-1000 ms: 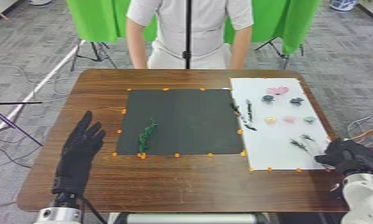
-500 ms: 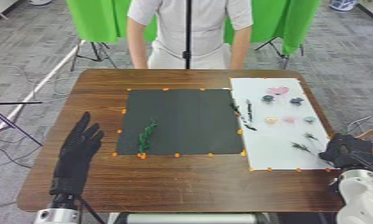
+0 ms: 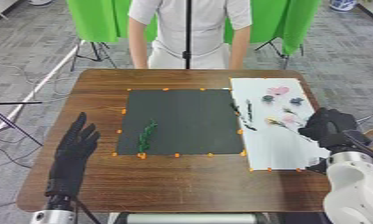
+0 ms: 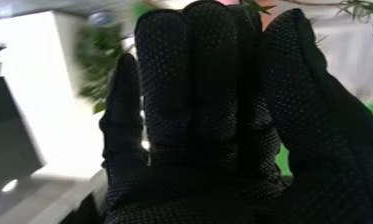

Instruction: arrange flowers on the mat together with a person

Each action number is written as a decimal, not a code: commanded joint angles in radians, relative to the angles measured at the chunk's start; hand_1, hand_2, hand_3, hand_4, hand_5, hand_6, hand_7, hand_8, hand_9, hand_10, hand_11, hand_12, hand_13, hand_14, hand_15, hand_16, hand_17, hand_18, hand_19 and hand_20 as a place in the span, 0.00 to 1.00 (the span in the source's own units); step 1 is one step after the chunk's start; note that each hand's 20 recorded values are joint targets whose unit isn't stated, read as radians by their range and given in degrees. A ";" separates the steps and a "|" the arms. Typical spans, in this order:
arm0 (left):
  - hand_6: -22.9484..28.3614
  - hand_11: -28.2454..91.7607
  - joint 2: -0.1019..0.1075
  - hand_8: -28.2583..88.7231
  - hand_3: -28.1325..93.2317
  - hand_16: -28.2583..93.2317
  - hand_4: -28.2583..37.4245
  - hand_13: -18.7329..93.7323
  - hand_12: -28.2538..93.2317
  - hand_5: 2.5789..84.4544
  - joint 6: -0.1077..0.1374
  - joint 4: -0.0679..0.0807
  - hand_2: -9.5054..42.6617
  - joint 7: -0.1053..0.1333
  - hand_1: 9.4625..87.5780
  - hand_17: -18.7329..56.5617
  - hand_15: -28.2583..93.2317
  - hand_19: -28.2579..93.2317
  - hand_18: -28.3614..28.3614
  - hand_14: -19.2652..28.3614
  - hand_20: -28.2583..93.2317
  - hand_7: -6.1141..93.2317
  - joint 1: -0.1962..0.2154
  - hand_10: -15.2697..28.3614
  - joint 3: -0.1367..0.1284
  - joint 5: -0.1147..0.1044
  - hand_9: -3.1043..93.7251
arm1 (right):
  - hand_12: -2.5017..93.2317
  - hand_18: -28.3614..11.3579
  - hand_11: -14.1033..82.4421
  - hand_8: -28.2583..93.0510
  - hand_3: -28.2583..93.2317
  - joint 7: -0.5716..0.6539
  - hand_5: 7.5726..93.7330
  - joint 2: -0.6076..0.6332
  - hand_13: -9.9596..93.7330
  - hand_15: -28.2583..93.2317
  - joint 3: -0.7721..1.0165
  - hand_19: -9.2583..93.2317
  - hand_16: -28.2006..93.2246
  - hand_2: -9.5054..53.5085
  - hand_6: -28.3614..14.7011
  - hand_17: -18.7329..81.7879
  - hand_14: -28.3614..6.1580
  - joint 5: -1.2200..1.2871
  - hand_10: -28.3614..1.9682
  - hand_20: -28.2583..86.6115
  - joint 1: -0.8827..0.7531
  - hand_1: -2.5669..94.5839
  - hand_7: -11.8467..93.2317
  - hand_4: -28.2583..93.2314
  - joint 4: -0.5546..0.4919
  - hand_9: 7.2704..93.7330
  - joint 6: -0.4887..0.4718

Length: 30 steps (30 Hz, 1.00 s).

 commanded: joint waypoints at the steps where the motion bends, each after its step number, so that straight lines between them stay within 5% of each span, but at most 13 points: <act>1: 0.42 0.28 0.011 0.17 0.85 0.26 0.00 0.31 0.35 0.23 0.035 -0.016 0.29 0.013 0.15 0.04 0.32 0.54 0.85 0.74 0.27 0.16 0.034 0.62 -0.028 -0.009 0.27 | 0.25 0.29 0.43 0.25 0.72 -0.045 0.89 -0.155 0.80 0.69 -0.493 0.73 0.40 0.00 0.78 0.40 0.65 0.033 0.69 0.50 0.590 0.57 0.32 0.03 0.031 0.94 -0.043; 10: 0.42 0.28 0.005 0.17 0.85 0.26 0.00 0.31 0.35 0.23 0.028 -0.025 0.29 -0.007 0.16 0.04 0.32 0.54 0.85 0.74 0.27 0.16 0.035 0.62 -0.042 -0.004 0.27 | 0.24 0.29 0.46 0.26 0.72 -0.049 0.89 -0.391 0.80 0.71 -0.828 0.74 0.40 0.00 0.77 0.40 0.63 0.043 0.67 0.50 0.858 0.57 0.32 0.04 0.195 0.94 -0.122; 19: 0.42 0.28 0.001 0.17 0.85 0.26 0.00 0.31 0.34 0.23 0.011 -0.031 0.29 -0.042 0.16 0.04 0.32 0.54 0.85 0.74 0.26 0.16 0.026 0.62 -0.056 0.006 0.27 | 0.25 0.27 0.47 0.27 0.72 0.003 0.90 -0.499 0.80 0.73 -0.919 0.75 0.40 0.00 0.75 0.39 0.60 0.058 0.65 0.51 0.887 0.56 0.32 0.05 0.296 0.95 -0.197; 30: 0.42 0.29 0.007 0.17 0.85 0.26 0.01 0.31 0.35 0.23 0.012 -0.036 0.29 -0.051 0.16 0.04 0.32 0.54 0.85 0.74 0.26 0.16 0.021 0.62 -0.054 0.013 0.27 | 0.25 0.23 0.52 0.29 0.72 0.080 0.94 -0.562 0.80 0.79 -0.932 0.78 0.40 0.01 0.70 0.39 0.52 0.055 0.61 0.50 0.887 0.54 0.32 0.07 0.338 0.97 -0.368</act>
